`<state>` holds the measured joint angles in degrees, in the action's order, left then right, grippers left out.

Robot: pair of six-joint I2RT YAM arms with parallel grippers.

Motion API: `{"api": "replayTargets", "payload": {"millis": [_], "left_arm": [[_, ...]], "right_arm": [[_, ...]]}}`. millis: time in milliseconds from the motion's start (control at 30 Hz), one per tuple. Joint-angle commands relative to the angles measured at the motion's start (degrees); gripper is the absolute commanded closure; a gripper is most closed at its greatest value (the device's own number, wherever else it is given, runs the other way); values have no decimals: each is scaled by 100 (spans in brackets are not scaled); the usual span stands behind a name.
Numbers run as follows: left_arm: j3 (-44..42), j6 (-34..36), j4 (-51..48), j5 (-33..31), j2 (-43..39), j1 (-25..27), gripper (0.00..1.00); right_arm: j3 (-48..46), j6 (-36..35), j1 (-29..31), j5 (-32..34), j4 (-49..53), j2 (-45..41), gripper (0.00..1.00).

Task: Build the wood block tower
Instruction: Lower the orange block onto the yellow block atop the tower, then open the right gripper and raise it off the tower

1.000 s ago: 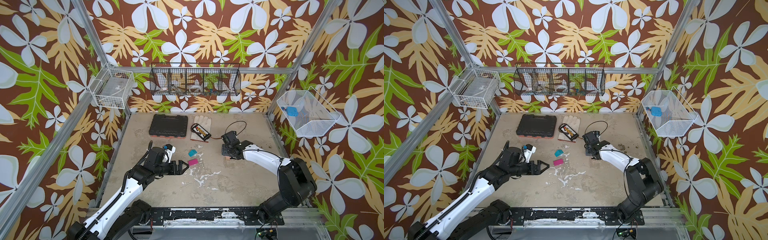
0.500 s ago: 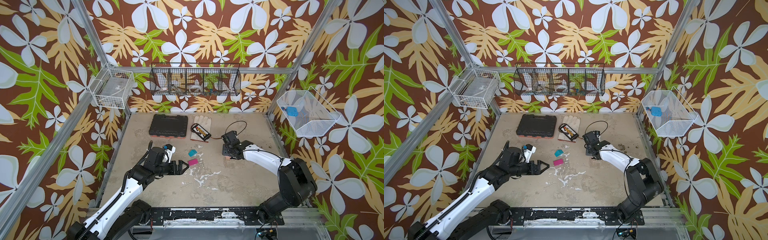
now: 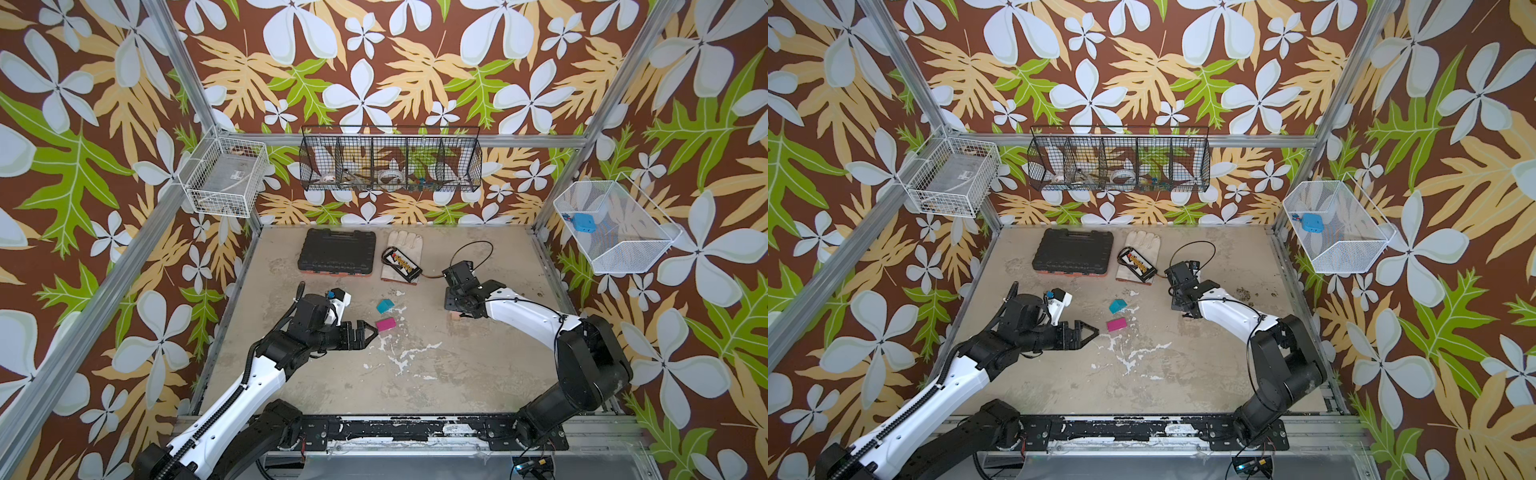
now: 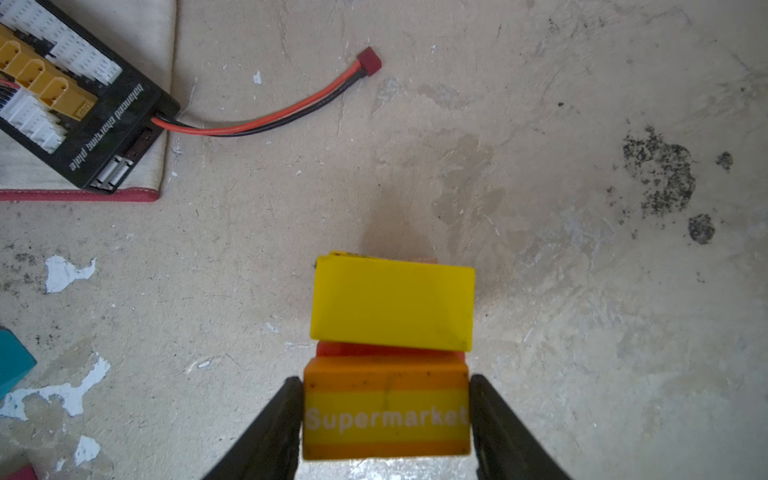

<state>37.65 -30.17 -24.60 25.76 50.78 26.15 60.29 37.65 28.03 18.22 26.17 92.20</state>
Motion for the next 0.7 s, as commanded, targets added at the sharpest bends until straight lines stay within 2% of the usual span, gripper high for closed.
{"api": "replayTargets", "payload": {"millis": [0,133,367,567,667], "left_arm": [[-9,0,61,17,-7,13,0],[-12,3,59,17,-18,13,0],[-12,3,65,12,-16,14,0],[-12,-8,61,-6,-38,13,0],[-12,-24,61,-57,-60,13,0]], "right_arm": [[35,77,-1,118,39,0,38],[21,91,-9,160,61,-44,34],[-55,61,-9,191,70,-293,21],[-278,15,99,390,60,-1090,14],[-286,131,568,460,222,-1660,12]]}}
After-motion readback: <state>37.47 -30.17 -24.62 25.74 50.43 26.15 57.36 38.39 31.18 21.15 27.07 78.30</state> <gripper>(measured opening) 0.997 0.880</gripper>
